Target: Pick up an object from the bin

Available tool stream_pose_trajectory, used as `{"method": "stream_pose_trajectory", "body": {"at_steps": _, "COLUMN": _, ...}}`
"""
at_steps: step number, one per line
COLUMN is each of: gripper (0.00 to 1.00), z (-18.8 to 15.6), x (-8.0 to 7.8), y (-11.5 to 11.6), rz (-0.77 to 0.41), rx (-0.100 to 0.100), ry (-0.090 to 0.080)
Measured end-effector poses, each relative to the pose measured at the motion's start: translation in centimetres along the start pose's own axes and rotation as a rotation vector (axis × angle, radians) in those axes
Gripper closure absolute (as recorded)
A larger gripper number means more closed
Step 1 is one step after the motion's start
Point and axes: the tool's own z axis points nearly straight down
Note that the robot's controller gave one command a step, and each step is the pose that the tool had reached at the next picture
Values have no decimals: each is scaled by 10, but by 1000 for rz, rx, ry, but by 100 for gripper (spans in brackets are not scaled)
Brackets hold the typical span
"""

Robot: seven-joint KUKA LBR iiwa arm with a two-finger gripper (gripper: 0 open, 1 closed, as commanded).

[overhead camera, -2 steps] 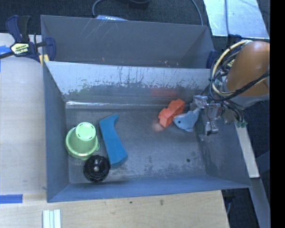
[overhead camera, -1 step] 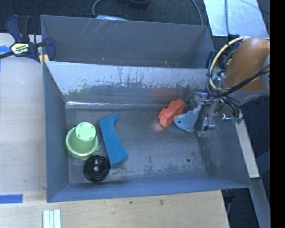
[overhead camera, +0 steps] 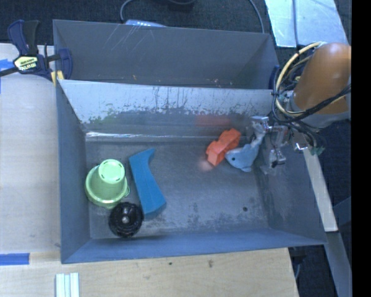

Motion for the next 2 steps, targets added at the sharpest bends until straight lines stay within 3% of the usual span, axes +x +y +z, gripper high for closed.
{"method": "stream_pose_trajectory", "body": {"at_steps": 1, "gripper": 0, "z": 44, "x": -9, "y": 6, "rz": -65, "rx": -9, "ry": 10}}
{"method": "stream_pose_trajectory", "body": {"at_steps": 2, "gripper": 100, "z": 41, "x": -10, "y": -1, "rz": -65, "rx": 0, "ry": -2}}
